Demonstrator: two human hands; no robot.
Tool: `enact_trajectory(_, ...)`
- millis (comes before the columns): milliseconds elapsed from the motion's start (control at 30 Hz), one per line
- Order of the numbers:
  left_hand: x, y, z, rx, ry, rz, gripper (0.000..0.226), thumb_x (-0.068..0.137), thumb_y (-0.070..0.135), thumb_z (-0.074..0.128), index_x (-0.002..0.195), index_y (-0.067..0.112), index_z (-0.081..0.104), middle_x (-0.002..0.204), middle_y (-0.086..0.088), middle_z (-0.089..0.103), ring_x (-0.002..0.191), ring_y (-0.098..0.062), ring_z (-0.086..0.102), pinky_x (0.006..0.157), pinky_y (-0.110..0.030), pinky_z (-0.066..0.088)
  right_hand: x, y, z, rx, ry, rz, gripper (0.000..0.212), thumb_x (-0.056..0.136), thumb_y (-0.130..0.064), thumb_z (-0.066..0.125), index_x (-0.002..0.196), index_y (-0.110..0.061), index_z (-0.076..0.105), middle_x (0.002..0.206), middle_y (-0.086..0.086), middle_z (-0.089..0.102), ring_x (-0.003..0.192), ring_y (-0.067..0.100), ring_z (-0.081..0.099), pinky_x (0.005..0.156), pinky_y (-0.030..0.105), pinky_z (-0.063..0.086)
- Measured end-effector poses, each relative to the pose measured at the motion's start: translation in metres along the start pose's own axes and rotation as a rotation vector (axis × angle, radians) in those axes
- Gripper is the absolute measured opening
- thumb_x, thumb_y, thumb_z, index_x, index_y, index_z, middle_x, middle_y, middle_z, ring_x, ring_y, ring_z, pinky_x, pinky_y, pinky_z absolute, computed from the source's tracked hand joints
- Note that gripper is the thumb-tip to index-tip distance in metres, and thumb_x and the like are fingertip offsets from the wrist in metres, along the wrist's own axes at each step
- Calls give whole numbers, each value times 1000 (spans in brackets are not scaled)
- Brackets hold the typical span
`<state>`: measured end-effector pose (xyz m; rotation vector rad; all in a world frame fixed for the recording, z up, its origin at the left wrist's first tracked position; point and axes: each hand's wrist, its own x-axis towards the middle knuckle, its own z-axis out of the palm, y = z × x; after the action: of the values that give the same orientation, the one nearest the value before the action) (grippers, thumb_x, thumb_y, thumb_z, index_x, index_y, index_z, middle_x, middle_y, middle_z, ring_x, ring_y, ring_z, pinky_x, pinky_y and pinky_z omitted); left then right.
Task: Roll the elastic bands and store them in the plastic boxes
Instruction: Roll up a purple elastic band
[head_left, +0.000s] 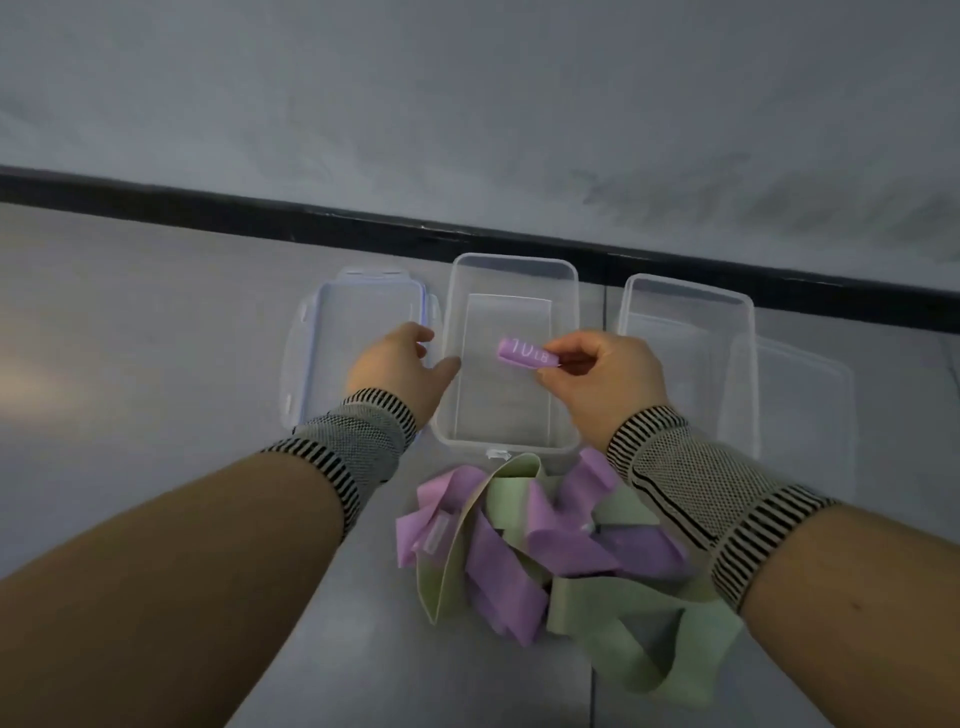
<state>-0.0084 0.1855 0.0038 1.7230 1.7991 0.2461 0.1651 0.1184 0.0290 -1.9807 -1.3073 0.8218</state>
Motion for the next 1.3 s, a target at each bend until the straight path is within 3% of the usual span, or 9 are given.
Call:
enact_trajectory(133, 35, -11, 19, 101, -58, -52, 62, 83, 47, 62, 135, 22, 40, 118, 0, 62, 104, -22, 59, 84, -33, 47, 27, 10, 19, -29, -46, 13, 21, 80, -18, 73, 101, -18, 71, 86, -7, 67, 82, 8, 64, 84, 26, 53)
enact_trajectory(433, 27, -42, 33, 101, -28, 20, 58, 85, 27, 57, 138, 23, 35, 82, -7, 68, 76, -24, 63, 72, -30, 50, 44, 34, 53, -125, -80, -9, 18, 78, -22, 74, 96, -20, 71, 88, -4, 68, 81, 12, 63, 82, 35, 54)
enact_trajectory(567, 5, -60, 33, 50, 32, 9, 58, 86, 26, 58, 139, 21, 35, 76, -2, 67, 82, -25, 62, 73, -26, 42, 34, 30, 67, -173, -149, -96, 14, 78, -22, 74, 92, -20, 72, 87, -4, 65, 78, 10, 60, 77, 24, 50)
enact_trajectory(667, 7, -65, 32, 7, 84, 24, 62, 90, 39, 54, 143, 21, 29, 107, 0, 63, 103, -26, 58, 88, -33, 42, 39, 24, 74, -233, -151, -154, 14, 82, -23, 70, 95, -20, 72, 90, -4, 62, 80, 9, 58, 73, 16, 42)
enact_trajectory(733, 18, -67, 28, 81, 124, 84, 64, 92, 44, 47, 147, 20, 23, 139, -3, 45, 122, -27, 46, 100, -38, 36, 52, 20, 80, -254, -108, -184, 13, 83, -22, 68, 96, -19, 71, 91, -3, 61, 82, 11, 57, 76, 20, 44)
enact_trajectory(800, 31, -69, 24, 213, 114, 191, 65, 94, 44, 43, 148, 18, 19, 151, -1, 30, 135, -25, 30, 110, -37, 25, 67, 16, 90, -274, -58, -212, 13, 85, -21, 67, 96, -18, 70, 95, -1, 61, 85, 14, 58, 81, 27, 48)
enact_trajectory(967, 49, -74, 23, 391, 55, 268, 67, 94, 48, 37, 150, 22, 11, 156, 6, 18, 142, -18, 13, 114, -42, 22, 107, 13, 117, -377, -38, -253, 13, 90, -17, 58, 101, -15, 66, 102, 3, 59, 87, 13, 53, 79, 24, 44)
enact_trajectory(1067, 49, -76, 26, 370, 39, 262, 67, 94, 48, 35, 150, 24, 7, 157, 9, 12, 144, -16, 7, 115, -42, 19, 124, 19, 131, -389, -19, -251, 14, 92, -16, 56, 103, -13, 65, 106, 4, 58, 89, 14, 53, 76, 22, 40)
enact_trajectory(1300, 56, -75, 29, 316, 30, 287, 66, 95, 47, 34, 150, 25, 4, 158, 10, 7, 145, -14, 2, 114, -41, 15, 149, 29, 155, -342, 20, -207, 22, 91, -19, 58, 112, -15, 65, 111, 4, 58, 99, 19, 57, 89, 30, 49)
